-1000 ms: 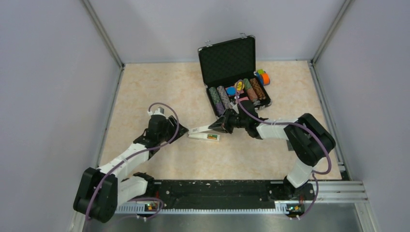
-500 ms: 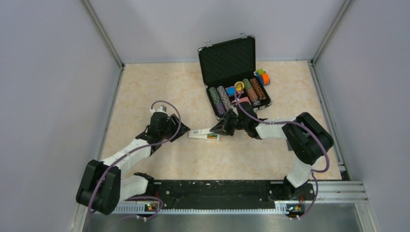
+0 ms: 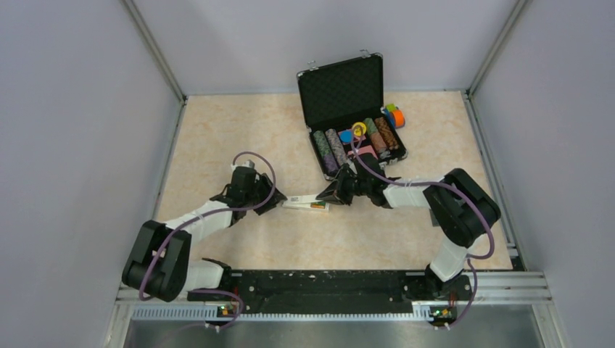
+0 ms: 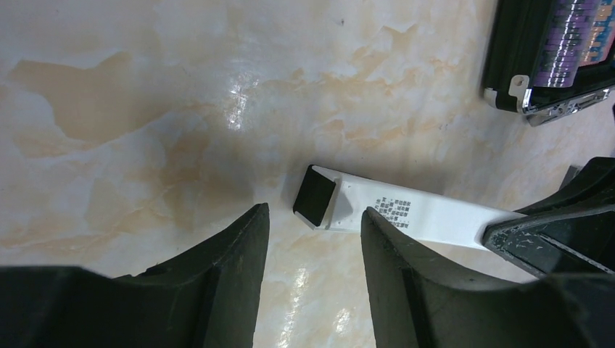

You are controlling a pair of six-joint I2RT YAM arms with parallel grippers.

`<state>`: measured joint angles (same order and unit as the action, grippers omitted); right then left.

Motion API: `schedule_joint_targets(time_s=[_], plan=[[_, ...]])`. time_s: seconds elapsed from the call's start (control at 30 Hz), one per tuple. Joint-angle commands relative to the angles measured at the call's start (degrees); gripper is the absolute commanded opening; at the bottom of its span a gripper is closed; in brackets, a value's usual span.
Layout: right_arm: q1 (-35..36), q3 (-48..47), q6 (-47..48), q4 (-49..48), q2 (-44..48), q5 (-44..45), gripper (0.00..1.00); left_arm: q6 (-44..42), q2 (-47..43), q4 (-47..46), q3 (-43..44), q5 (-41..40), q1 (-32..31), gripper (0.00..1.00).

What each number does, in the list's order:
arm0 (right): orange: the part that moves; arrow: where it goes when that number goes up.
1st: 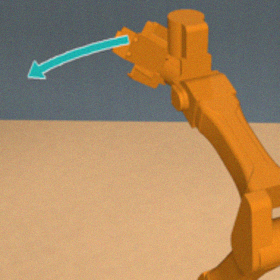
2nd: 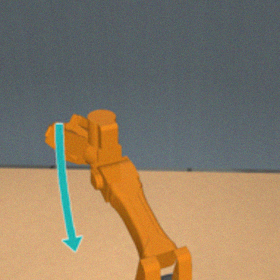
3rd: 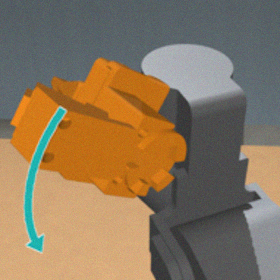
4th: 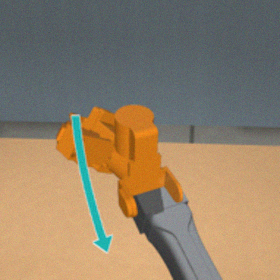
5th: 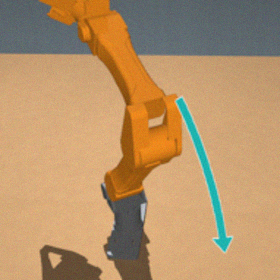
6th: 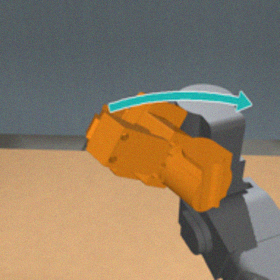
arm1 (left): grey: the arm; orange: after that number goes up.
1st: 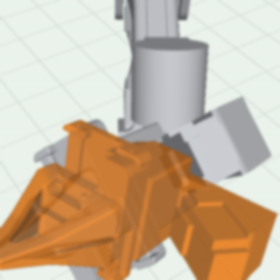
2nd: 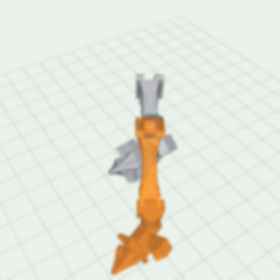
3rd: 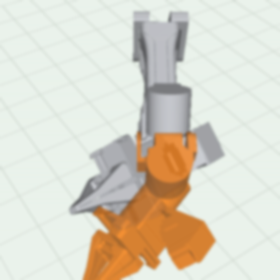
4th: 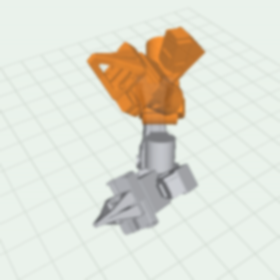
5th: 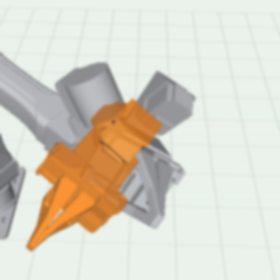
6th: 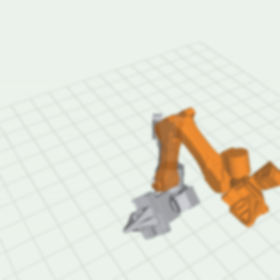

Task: Load the batteries into the remote control

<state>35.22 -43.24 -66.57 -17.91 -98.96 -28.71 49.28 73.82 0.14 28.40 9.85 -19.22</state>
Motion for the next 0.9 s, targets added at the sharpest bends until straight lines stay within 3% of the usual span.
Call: schedule_joint_targets(time_s=[0.0, 0.3, 0.87], plan=[[1.3, -1.6, 3.5, 5.8, 1.3, 3.5, 0.0, -1.3, 1.4, -2.5, 2.1, 1.1, 0.2, 0.54], [3.3, -4.0, 8.0, 11.5, 2.2, 8.1, 0.0, -1.9, 2.9, -3.1, 2.5, 2.1, 0.2, 0.53], [3.7, -0.1, 6.9, 11.1, 4.0, 11.1, 0.0, -2.7, 3.7, -3.4, 1.7, 2.5, 0.2, 0.51]])
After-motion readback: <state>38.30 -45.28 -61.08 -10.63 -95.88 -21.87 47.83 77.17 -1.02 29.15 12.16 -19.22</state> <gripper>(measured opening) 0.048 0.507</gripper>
